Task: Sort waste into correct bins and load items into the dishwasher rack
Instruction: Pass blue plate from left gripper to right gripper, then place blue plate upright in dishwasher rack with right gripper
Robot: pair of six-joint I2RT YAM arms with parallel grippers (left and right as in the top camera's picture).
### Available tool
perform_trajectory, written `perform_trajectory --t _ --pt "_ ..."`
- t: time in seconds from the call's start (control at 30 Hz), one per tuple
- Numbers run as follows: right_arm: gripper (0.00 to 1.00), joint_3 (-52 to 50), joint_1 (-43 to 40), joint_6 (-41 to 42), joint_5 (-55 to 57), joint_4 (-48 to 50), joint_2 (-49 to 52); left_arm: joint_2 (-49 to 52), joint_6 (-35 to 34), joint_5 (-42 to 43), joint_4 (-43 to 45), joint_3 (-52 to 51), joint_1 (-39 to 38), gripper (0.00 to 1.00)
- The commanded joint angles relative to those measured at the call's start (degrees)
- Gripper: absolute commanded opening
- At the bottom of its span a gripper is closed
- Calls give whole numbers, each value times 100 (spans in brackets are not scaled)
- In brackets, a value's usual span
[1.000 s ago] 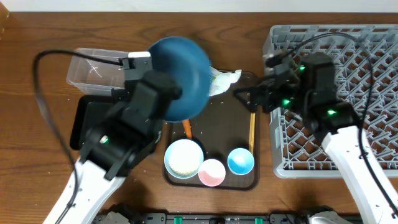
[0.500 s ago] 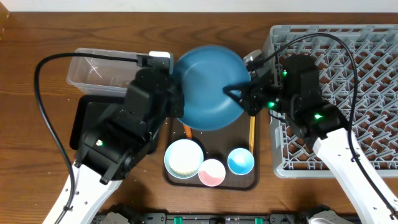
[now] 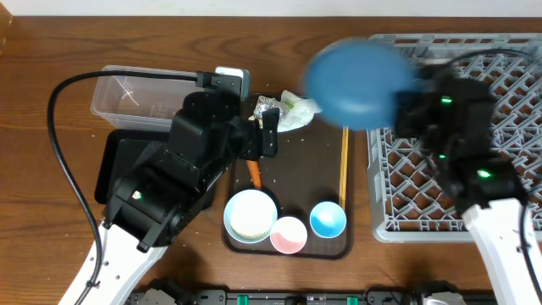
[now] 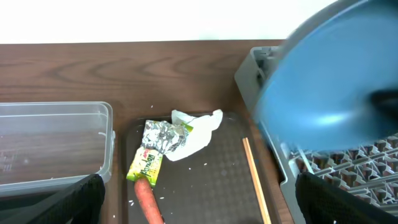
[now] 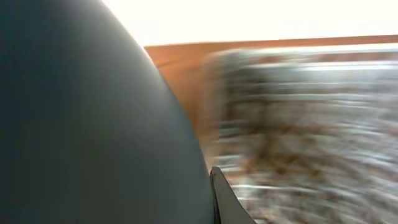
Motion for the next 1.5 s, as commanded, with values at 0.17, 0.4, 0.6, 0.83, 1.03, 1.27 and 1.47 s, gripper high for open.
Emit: perform_trajectory --t 0.17,0.4,0.6,0.83,1.03,1.27,1.47 --pt "1 81 -776 271 4975 310 55 -37 -46 33 15 103 2 98" --pt "1 81 -1373 -420 6579 1558 708 -37 -46 35 -50 103 2 98" --pt "1 81 -1742 -1539 6612 2188 1561 -37 -48 35 -195 103 2 98" --pt "1 81 -1711 -1794 6824 2288 2472 -37 -48 37 -269 101 2 98" --pt "4 81 -1528 -1792 6824 2229 2830 -37 -50 37 -289 101 2 98" --pt "91 81 -1381 -1794 6398 1661 2896 -37 -48 37 -492 101 2 98" --pt "99 92 -1058 -1799 6085 1541 2601 -37 -48 37 -656 101 2 98"
